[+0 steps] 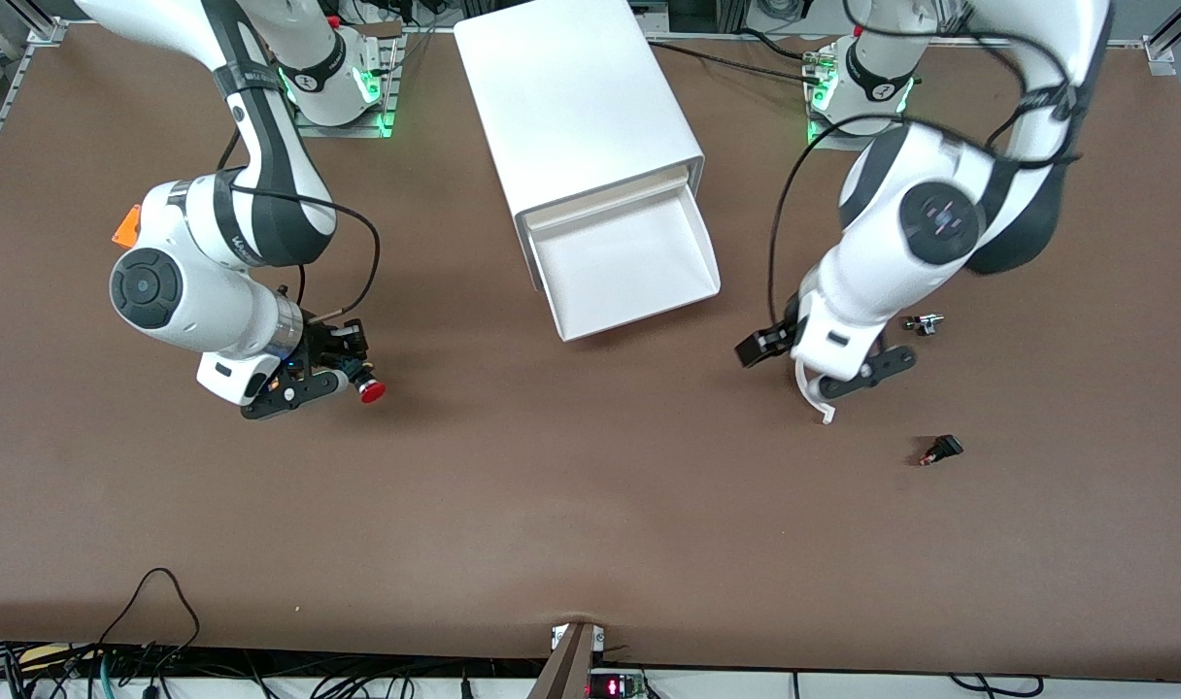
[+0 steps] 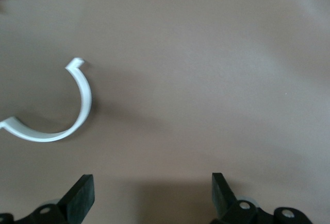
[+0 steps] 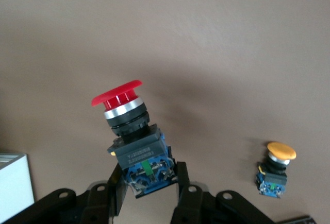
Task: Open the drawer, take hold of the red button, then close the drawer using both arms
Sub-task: 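Push the drawer closed with the left gripper while the right gripper lowers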
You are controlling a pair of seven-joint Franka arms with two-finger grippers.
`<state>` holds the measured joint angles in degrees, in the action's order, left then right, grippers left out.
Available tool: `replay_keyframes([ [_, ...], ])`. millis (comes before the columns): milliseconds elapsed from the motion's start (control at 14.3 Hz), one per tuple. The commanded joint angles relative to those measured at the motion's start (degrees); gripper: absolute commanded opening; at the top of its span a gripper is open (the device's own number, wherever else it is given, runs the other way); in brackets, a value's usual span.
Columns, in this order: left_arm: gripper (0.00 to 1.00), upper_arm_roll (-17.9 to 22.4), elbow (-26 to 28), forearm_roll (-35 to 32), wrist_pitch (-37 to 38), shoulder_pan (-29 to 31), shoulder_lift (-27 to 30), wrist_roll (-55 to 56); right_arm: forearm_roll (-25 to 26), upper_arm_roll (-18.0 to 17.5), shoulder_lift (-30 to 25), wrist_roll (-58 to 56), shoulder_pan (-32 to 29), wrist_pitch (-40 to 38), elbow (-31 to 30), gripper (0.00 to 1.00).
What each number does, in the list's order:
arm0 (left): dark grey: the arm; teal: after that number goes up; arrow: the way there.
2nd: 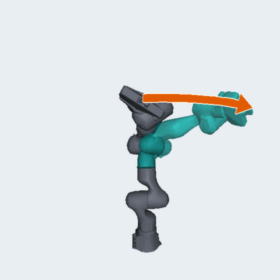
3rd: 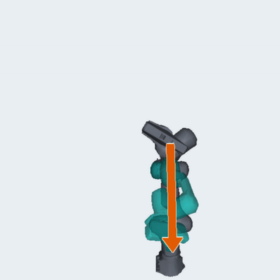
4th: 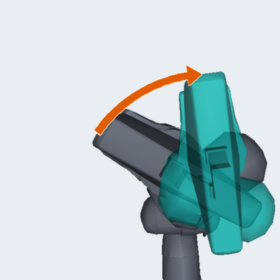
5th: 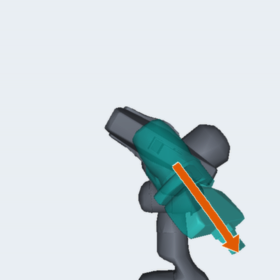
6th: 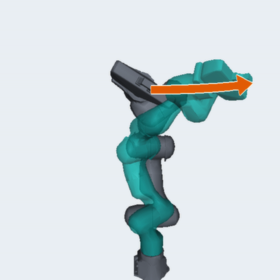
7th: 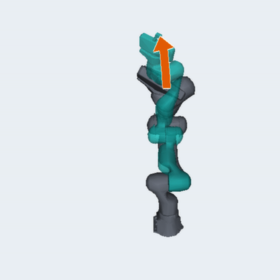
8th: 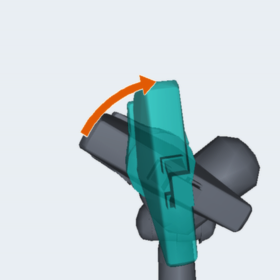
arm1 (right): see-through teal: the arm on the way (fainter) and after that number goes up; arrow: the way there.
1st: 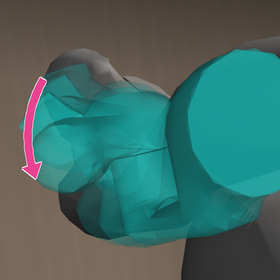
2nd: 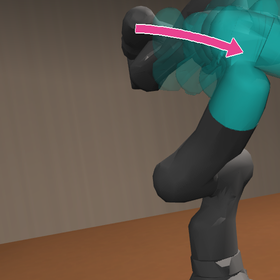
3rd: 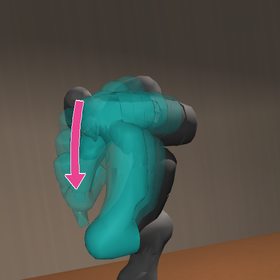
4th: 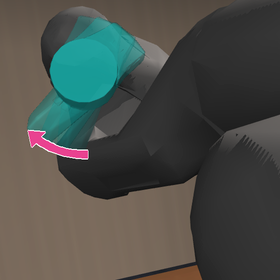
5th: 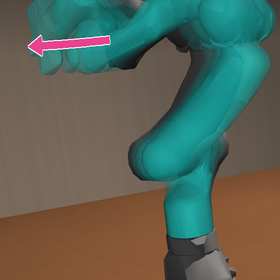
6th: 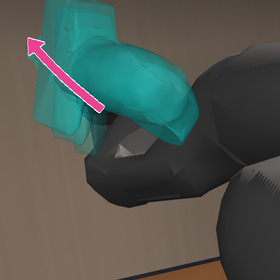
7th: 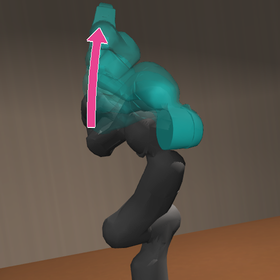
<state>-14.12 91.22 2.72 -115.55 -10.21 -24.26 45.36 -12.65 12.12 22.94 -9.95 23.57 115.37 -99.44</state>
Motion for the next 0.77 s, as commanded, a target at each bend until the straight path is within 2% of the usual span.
replay_keyframes([
  [0,1.0,0.23,-5.09,0.27,0.94,-3.23,-5.7,0.95,-0.97,-0.6,-2.02,1.25,-2.03,3.1,-5.13,0.21],
  [210,1.0,0.24,-4.83,-0.16,-2.82,-5.6,-8.08,0.95,-0.88,-0.6,-1.75,1.16,-2.56,8.71,-9.52,0.22],
  [350,1.0,0.5,-4.03,-2.7,-4.86,-7.63,-8.87,1.22,-0.79,-0.6,-1.14,1.16,-3.43,11.54,-11.21,0.23],
  [699,1.0,0.41,-3.68,-3.33,-8.03,-9.21,-10.89,3.58,-1.06,-0.6,0.79,1.69,-4.23,13.38,-13.14,0.23],
])
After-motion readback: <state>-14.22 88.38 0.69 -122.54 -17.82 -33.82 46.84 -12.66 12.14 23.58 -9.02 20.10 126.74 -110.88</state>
